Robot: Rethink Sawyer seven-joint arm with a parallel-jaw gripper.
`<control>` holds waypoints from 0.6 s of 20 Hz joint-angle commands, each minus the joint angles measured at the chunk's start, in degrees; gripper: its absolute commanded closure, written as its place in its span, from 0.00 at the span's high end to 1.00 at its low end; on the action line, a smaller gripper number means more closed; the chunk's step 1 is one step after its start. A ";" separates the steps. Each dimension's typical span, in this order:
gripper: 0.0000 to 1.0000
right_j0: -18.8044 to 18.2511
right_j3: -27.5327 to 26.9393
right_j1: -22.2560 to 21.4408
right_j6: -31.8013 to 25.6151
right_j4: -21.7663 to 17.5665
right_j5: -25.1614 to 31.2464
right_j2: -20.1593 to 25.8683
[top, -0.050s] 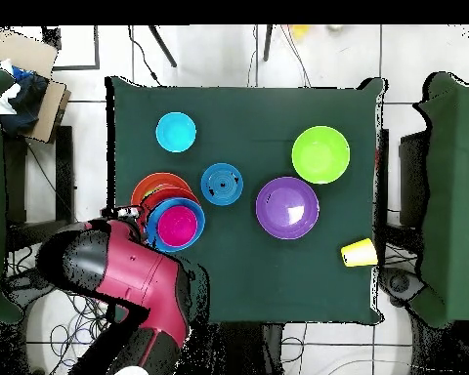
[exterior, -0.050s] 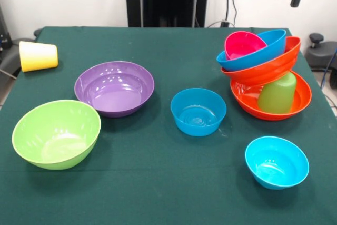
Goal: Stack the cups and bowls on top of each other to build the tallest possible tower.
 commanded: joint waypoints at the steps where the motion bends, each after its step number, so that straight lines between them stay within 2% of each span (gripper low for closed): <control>1: 1.00 -1.29 6.65 -4.64 -0.52 -7.00 8.11 2.90; 6: 1.00 -2.92 9.26 -9.12 -4.90 -11.66 11.42 1.71; 12: 1.00 -5.86 11.84 -9.51 -5.67 -14.56 6.32 4.38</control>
